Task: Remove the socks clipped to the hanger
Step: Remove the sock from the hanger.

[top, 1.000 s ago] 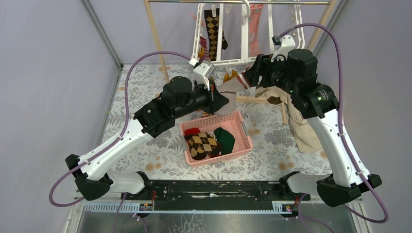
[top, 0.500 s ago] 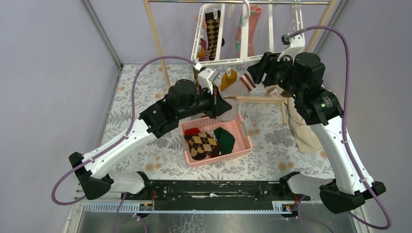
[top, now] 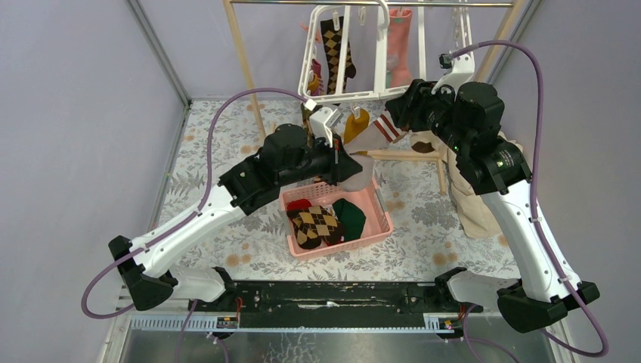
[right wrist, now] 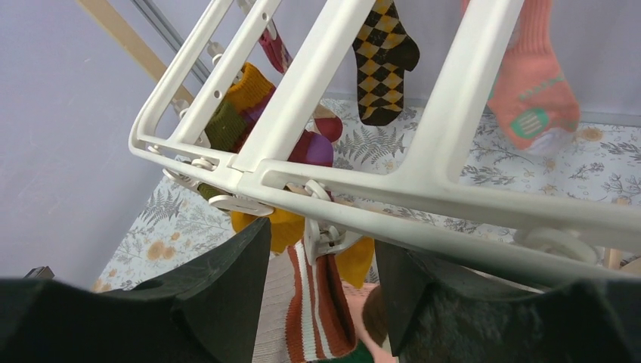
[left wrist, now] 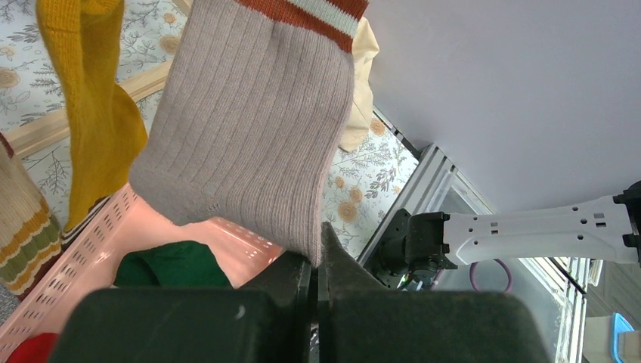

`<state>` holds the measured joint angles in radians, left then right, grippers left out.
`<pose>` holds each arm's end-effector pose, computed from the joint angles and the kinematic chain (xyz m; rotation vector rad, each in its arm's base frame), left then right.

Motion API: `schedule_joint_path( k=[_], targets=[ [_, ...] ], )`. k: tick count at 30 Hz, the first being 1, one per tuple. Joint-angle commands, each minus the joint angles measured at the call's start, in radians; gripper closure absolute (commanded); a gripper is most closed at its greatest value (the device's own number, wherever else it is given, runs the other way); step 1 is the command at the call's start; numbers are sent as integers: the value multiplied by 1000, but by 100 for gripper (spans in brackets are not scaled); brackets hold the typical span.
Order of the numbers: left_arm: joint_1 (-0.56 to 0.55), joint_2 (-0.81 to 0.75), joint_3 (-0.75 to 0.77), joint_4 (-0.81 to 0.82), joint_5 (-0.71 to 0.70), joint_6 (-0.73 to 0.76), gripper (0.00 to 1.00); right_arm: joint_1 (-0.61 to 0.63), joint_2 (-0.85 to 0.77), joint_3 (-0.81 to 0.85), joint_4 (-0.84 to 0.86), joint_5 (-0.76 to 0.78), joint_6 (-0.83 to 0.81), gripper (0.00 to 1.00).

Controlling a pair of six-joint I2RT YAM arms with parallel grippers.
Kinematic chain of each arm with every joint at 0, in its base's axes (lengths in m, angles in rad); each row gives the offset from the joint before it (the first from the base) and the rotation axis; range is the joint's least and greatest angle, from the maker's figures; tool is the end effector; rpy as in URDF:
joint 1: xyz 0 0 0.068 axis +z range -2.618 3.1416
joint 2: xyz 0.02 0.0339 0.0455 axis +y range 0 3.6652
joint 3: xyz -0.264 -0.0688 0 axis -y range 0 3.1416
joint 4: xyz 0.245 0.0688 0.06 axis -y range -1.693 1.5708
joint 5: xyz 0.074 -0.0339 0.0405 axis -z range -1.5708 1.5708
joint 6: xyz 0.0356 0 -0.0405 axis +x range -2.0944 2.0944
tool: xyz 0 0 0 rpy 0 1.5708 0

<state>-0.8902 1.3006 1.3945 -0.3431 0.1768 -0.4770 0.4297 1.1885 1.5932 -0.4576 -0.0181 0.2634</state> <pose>0.1798 -0.2321 0.4237 0.5348 1.8927 -1.0982 0.2111 0.0975 0.5043 -0.1513 1.6447 0.5461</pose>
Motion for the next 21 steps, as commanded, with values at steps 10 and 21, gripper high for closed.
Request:
schedule_joint_path(
  k=[10, 21],
  targets=[
    [-11, 14, -11, 73, 16, -6, 100, -3, -15, -1, 84, 13, 13, 46],
    [-13, 11, -15, 72, 14, -5, 100, -2, -5, -9, 91, 14, 11, 64]
  ],
)
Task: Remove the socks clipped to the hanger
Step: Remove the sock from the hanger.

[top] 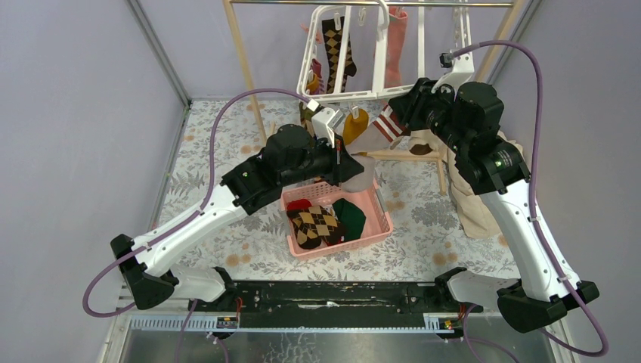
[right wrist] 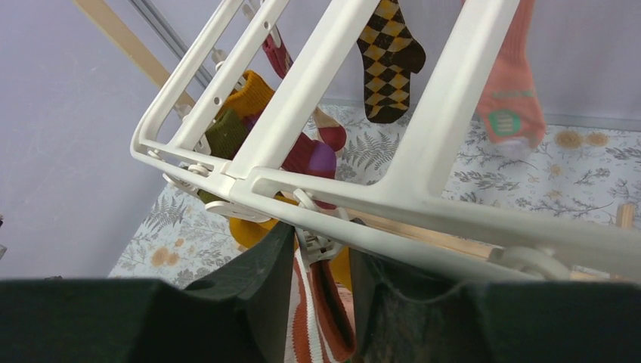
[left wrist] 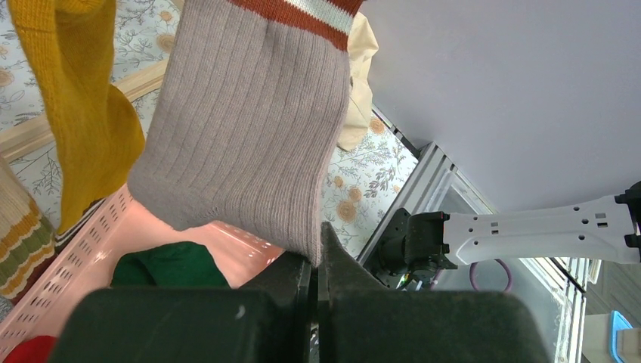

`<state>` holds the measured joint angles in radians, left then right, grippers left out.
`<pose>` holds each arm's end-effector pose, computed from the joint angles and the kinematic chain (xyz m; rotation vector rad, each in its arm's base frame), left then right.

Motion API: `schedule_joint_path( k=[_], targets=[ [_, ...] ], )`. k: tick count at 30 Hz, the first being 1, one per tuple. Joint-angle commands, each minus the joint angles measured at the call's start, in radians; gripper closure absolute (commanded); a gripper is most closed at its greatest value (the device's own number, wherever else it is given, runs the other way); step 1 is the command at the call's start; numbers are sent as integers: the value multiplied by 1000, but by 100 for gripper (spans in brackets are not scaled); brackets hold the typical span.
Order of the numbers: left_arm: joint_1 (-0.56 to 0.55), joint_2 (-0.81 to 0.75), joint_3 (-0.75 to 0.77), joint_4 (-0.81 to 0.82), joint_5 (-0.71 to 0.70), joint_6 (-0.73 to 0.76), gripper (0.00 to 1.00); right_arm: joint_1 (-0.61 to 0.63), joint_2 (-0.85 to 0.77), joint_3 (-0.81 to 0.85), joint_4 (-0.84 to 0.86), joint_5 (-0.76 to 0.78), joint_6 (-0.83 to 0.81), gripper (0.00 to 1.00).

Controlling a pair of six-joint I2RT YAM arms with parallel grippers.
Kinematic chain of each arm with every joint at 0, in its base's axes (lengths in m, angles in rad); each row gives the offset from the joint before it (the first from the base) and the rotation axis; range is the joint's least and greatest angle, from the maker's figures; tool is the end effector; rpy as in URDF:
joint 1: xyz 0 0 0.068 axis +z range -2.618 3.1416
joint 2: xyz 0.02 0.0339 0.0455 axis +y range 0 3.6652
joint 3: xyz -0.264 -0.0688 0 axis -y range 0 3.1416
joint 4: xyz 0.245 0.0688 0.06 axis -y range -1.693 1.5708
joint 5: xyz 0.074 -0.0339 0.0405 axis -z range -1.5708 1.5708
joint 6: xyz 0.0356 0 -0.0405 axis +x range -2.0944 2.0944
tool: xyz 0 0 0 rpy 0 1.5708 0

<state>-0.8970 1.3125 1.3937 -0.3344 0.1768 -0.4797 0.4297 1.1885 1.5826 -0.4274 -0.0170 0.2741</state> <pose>0.1807 -0.2364 0.4211 0.5398 1.8976 -1.1027 0.2127 0.0981 0.5043 -0.1403 1.6266 0.5573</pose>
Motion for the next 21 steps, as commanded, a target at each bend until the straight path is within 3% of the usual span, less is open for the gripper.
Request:
schedule_joint_path(
  k=[1, 15, 17, 19, 21],
  targets=[
    [-6, -1, -15, 63, 14, -2, 100, -2, -6, 1, 61, 12, 1, 66],
    [-7, -69, -70, 12, -30, 7, 100, -3, -4, 2, 58, 12, -5, 100],
    [-8, -81, -84, 10, -35, 6, 100, -3, -4, 2, 58, 12, -6, 87],
    [-6, -84, -89, 9, -35, 4, 100, -2, -7, -1, 62, 12, -4, 58],
    [-7, -80, -90, 8, -34, 4, 100, -2, -15, -12, 76, 12, 1, 43]
  ],
)
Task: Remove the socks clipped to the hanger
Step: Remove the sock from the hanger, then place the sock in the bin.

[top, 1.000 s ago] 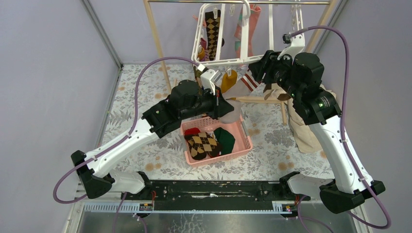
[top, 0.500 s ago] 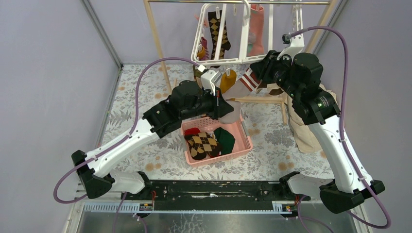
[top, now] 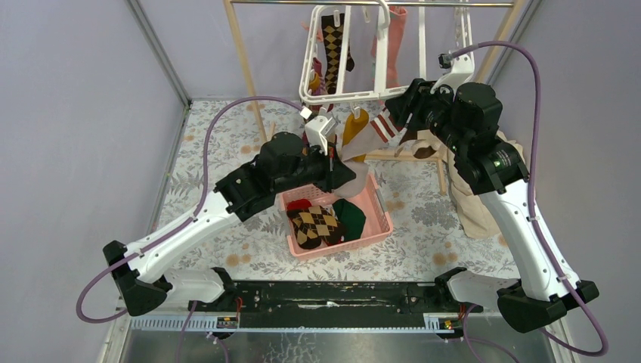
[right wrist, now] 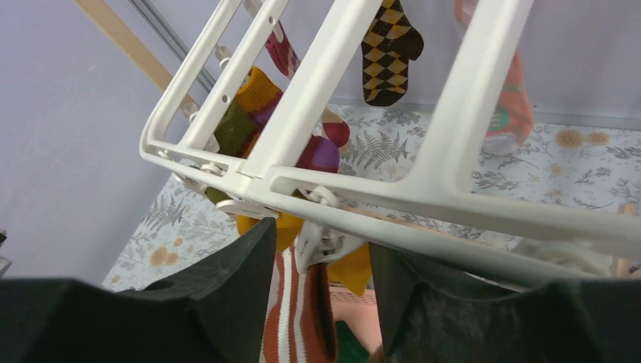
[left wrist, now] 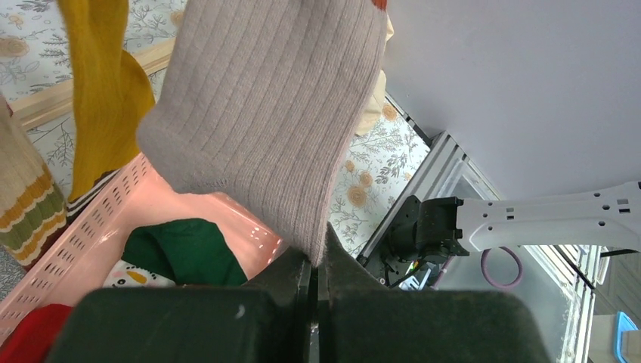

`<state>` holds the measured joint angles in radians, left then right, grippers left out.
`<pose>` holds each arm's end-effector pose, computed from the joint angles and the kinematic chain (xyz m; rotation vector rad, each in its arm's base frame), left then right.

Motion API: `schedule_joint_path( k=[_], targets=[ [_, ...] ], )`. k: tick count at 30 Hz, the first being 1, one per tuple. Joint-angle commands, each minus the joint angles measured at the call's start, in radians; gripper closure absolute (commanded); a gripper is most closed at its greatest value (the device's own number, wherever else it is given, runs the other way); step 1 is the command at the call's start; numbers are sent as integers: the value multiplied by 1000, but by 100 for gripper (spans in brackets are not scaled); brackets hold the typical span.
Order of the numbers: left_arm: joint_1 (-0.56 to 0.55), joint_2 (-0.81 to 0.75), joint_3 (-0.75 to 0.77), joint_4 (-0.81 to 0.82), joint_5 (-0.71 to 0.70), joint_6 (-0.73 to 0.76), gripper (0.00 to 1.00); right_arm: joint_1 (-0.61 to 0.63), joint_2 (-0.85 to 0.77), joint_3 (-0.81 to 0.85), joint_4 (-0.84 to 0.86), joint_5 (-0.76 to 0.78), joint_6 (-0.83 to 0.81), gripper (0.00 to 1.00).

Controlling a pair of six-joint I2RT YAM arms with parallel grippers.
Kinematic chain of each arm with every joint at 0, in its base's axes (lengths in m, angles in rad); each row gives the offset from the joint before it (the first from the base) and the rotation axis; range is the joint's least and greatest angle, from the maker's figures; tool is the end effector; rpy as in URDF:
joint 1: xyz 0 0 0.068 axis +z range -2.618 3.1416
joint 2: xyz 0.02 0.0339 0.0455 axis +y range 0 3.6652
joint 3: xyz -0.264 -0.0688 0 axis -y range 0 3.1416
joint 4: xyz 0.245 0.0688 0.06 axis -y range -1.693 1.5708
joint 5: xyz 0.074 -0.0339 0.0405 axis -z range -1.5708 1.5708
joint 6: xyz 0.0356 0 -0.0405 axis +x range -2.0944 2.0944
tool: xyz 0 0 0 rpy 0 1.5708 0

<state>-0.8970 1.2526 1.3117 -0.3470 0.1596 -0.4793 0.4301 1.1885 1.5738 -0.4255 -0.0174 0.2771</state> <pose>0.1722 -0.2248 0.4076 0.5320 1.9335 -1.0731 0.2138 0.0988 0.5017 -0.1390 1.6340 0.5588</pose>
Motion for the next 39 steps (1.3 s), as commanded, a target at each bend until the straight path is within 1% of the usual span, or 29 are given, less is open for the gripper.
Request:
schedule_joint_path(
  k=[1, 5, 9, 11, 16, 20, 22, 26, 28, 30, 31, 33, 35, 36, 37, 38, 39],
  targets=[
    [-7, -20, -5, 21, -17, 4, 100, -2, -19, -7, 79, 13, 0, 41],
    [-7, -10, 4, 24, -12, 5, 100, -3, -32, -12, 97, 12, 5, 41],
    [-6, 5, 15, 26, -7, 7, 100, -3, -45, -15, 109, 13, 7, 48],
    [-8, 10, 18, 26, -4, 6, 100, -3, -52, -20, 115, 34, 7, 50],
    [-7, 16, 19, 30, -1, 4, 100, -4, -73, -38, 138, 50, 12, 53],
    [-7, 22, 19, 35, 1, 1, 100, -3, -72, -41, 143, 45, 13, 59],
    [-7, 26, 23, 37, 5, 1, 100, -2, -68, -41, 143, 40, 13, 65],
    [-7, 34, 31, 39, 11, -1, 100, -3, -69, -43, 143, 38, 8, 84],
    [-7, 36, 34, 39, 11, 0, 100, -3, -68, -43, 142, 36, 5, 92],
    [-7, 34, 32, 38, 8, 1, 100, -3, -67, -43, 140, 36, 1, 97],
    [-7, 31, 26, 36, 6, 2, 100, -3, -67, -43, 140, 37, 1, 98],
    [-7, 23, 17, 37, 5, 0, 100, -4, -66, -45, 139, 36, -1, 97],
    [-7, 12, 4, 36, 8, -5, 100, -3, -63, -44, 132, 31, -3, 92],
    [-7, 5, -2, 37, 8, -9, 100, -2, -62, -46, 131, 26, -4, 81],
    [-7, 0, -11, 38, 9, -12, 100, -3, -62, -49, 130, 22, -3, 65],
    [-7, -7, -16, 38, 10, -14, 100, -4, -64, -55, 131, 21, -3, 56],
    [-7, -11, -24, 36, 9, -15, 100, -4, -69, -65, 137, 20, -4, 51]
  ],
)
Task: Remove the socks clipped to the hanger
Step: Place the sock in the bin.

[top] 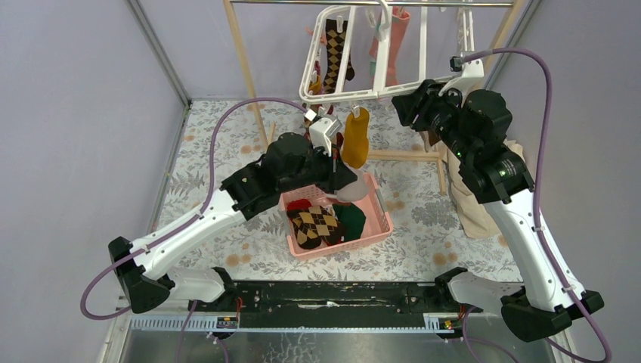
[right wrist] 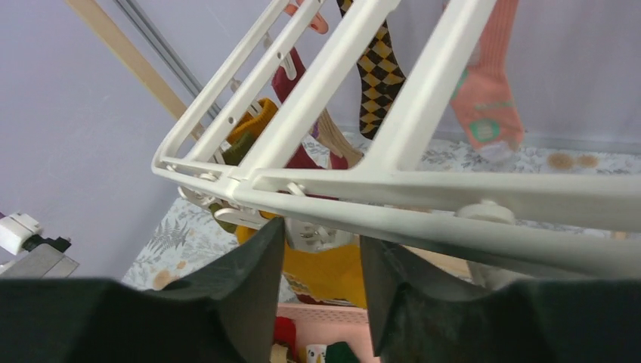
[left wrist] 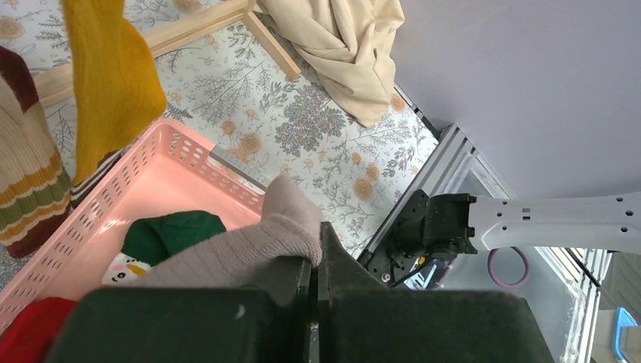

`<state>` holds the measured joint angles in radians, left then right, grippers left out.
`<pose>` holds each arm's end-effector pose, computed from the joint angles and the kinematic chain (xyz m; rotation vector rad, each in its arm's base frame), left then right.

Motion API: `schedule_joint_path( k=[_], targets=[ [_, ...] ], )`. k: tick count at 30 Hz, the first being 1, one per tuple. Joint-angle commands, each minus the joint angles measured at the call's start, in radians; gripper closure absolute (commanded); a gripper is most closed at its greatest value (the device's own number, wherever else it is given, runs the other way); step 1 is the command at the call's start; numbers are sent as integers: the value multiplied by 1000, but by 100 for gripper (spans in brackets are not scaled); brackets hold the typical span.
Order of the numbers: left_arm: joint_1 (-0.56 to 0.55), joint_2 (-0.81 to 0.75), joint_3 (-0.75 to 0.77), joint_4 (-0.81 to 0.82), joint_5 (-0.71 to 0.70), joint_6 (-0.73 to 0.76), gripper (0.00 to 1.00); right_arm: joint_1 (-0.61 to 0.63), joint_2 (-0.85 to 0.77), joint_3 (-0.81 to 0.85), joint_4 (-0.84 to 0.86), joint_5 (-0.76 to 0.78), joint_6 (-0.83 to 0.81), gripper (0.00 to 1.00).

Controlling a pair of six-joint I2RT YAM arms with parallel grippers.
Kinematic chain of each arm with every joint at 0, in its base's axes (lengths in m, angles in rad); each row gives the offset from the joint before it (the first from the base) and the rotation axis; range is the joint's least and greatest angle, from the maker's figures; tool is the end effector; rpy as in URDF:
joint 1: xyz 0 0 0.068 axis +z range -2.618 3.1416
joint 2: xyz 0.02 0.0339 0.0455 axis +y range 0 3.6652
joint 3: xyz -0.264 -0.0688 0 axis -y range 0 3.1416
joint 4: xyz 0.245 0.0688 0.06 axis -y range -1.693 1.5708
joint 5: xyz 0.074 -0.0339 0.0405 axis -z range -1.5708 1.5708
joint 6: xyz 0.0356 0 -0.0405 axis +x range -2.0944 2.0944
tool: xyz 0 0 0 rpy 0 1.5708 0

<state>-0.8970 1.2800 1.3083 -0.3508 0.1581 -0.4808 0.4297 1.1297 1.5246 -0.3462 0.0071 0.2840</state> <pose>0.1772 -0.2309 0.3987 0.5348 1.9699 -1.0576 0.1999 0.0913 0.5072 -0.1070 1.5450 0.5629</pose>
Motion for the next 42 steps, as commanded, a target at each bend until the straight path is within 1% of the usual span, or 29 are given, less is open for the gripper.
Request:
schedule_joint_path(
  k=[1, 2, 5, 6, 7, 12, 16, 20, 21, 23, 25, 26, 28, 29, 30, 33, 34, 36, 37, 42],
  targets=[
    [-8, -42, -27, 41, 9, -14, 100, -3, -15, -28, 64, -28, -11, 45],
    [-7, -43, -35, 41, 11, -16, 100, -2, -20, -37, 68, -33, -9, 41],
    [-7, -46, -63, 55, 25, -28, 100, -2, -35, -59, 69, -48, -4, 35],
    [-8, -47, -74, 62, 29, -33, 100, -2, -41, -66, 68, -56, -2, 31],
    [-8, -48, -86, 69, 31, -38, 100, -2, -47, -73, 66, -68, 1, 30],
    [-14, -61, -155, 102, 32, -56, 100, -2, -85, -122, 62, -109, 14, 27],
    [-18, -78, -224, 117, 1, -69, 100, -2, -122, -166, 52, -133, 18, 26],
    [-21, -91, -311, 164, -13, -88, 98, -2, -155, -220, 45, -156, 23, 25],
    [-22, -93, -330, 175, -18, -93, 96, -2, -161, -233, 45, -162, 25, 25],
    [-25, -93, -359, 189, -32, -101, 87, -2, -170, -259, 45, -177, 27, 25],
    [-24, -87, -377, 192, -54, -109, 71, -3, -173, -281, 46, -188, 30, 25],
    [-24, -83, -383, 194, -61, -110, 66, -2, -175, -291, 47, -194, 31, 25],
    [-24, -72, -386, 199, -69, -111, 59, -2, -178, -306, 52, -199, 32, 26],
    [-26, -67, -384, 198, -71, -110, 45, -2, -179, -312, 54, -203, 33, 26],
    [-26, -61, -381, 198, -73, -108, 40, -3, -180, -316, 57, -205, 33, 26],
    [-25, -52, -372, 197, -80, -104, 38, -2, -180, -323, 59, -216, 34, 27],
    [-25, -52, -368, 195, -84, -102, 35, -2, -179, -324, 61, -218, 34, 27],
    [-27, -58, -361, 188, -95, -98, 7, -3, -178, -327, 62, -221, 35, 27],
    [-27, -62, -358, 184, -100, -96, 2, -2, -177, -330, 65, -223, 34, 27],
    [-28, -105, -336, 142, -148, -81, 1, -2, -170, -357, 82, -243, 36, 27]
  ],
)
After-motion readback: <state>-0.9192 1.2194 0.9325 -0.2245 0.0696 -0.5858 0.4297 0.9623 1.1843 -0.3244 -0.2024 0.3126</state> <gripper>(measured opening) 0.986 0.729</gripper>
